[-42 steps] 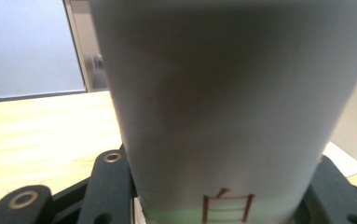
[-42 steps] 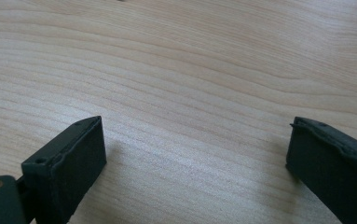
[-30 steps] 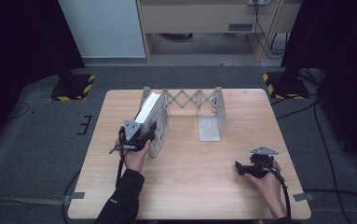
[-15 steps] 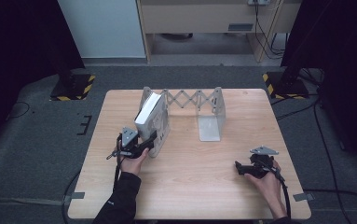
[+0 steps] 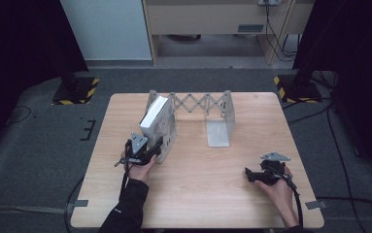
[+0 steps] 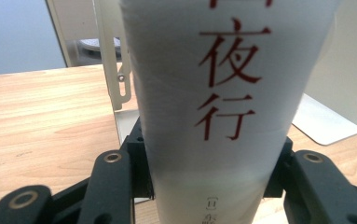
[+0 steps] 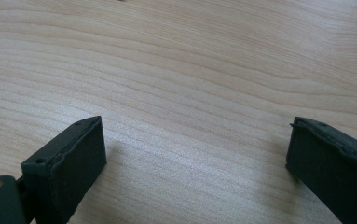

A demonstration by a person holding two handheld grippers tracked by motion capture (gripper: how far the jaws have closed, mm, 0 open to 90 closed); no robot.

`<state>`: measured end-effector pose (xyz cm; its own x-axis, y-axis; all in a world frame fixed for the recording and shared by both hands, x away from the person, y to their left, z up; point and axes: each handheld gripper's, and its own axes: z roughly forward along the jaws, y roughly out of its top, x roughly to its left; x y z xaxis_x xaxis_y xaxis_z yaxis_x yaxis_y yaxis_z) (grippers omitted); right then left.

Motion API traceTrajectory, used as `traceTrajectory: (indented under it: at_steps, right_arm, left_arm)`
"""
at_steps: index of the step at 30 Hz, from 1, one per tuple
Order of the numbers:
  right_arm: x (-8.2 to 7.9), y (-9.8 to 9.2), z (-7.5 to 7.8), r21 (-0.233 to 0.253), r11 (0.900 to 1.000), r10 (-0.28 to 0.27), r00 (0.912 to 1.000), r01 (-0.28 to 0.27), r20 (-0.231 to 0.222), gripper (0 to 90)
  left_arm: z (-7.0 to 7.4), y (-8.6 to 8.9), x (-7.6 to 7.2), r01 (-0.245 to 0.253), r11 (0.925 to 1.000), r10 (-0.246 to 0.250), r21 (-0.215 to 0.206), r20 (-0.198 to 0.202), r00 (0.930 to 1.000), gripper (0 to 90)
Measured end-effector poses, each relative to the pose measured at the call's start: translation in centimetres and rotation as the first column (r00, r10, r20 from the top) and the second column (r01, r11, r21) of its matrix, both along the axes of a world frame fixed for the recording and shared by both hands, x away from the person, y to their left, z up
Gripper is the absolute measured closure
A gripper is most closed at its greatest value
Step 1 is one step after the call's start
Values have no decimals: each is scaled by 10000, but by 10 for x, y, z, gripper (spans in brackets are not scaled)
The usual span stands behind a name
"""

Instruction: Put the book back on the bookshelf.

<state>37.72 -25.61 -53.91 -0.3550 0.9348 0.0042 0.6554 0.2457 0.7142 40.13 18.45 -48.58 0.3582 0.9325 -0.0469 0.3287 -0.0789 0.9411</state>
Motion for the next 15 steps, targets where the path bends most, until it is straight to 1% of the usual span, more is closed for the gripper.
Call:
traceTrajectory:
  at_steps: [1,4,6,9,15]
  right_arm:
    - [0,0,0,-12,10000,8,10000,-8,14,50]
    - [0,0,0,-3,10000,2,10000,-2,4,50]
    - [0,0,0,-13,10000,9,10000,-9,16,50]
    - [0,0,0,-4,10000,4,10000,-4,4,49]
    - [0,0,0,-5,10000,3,10000,-3,5,49]
  left_arm:
    - [1,-1,1,-20,10000,20,89,-18,10000,513]
    - [1,-4,3,-67,9993,63,370,104,9999,513]
    - [2,-5,4,-101,9987,96,508,94,9999,514]
    - [2,-5,6,-179,9985,176,521,68,9998,513]
    - [0,-6,13,-347,9984,338,453,195,9992,511]
